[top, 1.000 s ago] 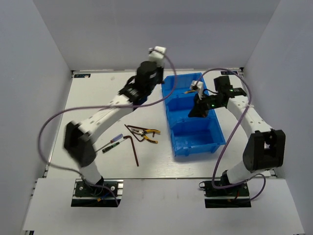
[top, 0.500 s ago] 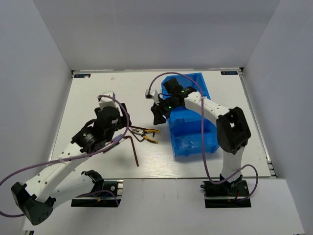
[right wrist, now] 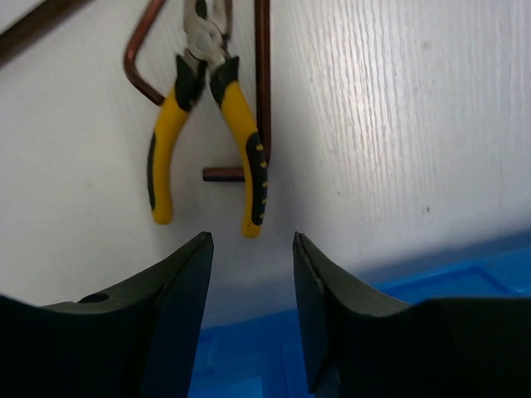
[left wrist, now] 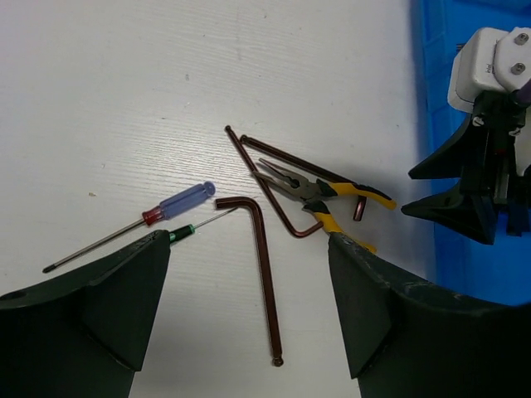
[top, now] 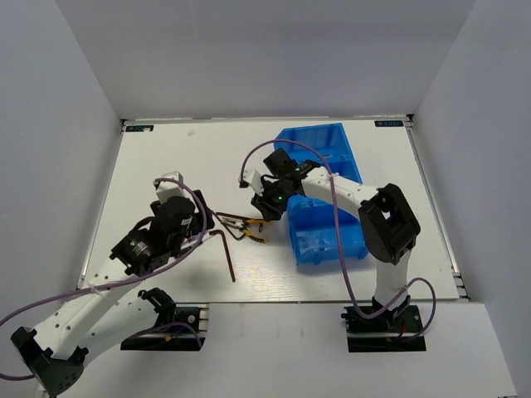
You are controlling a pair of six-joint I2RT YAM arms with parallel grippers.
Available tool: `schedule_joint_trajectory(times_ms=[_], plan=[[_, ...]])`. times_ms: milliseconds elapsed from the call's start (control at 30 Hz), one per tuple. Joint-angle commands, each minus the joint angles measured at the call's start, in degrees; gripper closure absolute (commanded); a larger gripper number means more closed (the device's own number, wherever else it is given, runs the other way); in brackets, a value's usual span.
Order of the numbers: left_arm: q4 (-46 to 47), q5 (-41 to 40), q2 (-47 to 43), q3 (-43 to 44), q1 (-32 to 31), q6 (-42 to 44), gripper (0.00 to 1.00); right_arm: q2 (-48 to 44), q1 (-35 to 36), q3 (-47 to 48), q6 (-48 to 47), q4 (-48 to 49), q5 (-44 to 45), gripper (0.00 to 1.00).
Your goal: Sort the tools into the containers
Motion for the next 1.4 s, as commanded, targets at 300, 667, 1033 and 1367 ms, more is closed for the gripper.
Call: schedule_joint_trajectory(times_ms=[300,667,1033,1367], plan=[[-0.61,1.82,0.56,0.09,-0.02,-1.39,0.13,4.87,1.62,5.78,5.12,2.66,8.96,0.50],[-0.44,1.30,-1.21,-1.58,-0.02,-2.54,0.13,6.64,2.15,6.06,3.63,-2.36,6.94,0.44],[1.68,2.44,4.86,0.26,-0.02,-0.17,0.12,6.37,3.38,-1.41,2.57,2.30,10.27,0.46],[3.17,6.39,4.41,-3.34,-0.02,-1.93,0.17,4.35,4.79,-4.76,3.01,5.38,11.16,0.97]])
